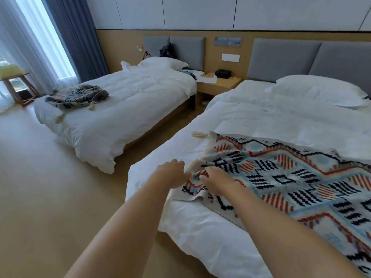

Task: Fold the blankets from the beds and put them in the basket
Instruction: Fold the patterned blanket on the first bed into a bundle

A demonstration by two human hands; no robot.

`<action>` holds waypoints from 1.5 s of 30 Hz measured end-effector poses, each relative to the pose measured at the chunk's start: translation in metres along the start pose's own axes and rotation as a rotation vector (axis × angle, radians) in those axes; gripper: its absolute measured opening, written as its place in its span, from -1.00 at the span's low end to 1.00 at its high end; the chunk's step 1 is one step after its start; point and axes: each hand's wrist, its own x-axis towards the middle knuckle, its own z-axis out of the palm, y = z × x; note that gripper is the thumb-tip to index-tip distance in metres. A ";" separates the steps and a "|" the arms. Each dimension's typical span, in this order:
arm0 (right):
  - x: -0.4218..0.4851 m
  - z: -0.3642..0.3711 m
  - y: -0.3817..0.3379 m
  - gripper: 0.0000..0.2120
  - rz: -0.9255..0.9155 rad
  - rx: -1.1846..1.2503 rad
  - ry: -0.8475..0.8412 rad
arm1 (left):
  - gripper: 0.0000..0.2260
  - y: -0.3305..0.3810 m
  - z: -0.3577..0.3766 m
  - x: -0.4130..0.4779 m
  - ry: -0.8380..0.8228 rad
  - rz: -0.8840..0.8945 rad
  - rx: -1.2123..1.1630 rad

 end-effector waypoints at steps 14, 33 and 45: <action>0.217 -0.032 0.019 -0.71 0.274 0.159 0.044 | -0.51 -0.054 -0.032 0.267 -0.135 0.265 0.091; 0.445 -0.016 0.078 -0.88 0.600 0.336 0.126 | -0.60 -0.059 0.015 0.543 -0.381 0.375 0.132; 0.528 0.068 0.160 -0.49 0.751 0.147 0.028 | -0.30 -0.007 0.123 0.675 -0.431 0.244 -0.395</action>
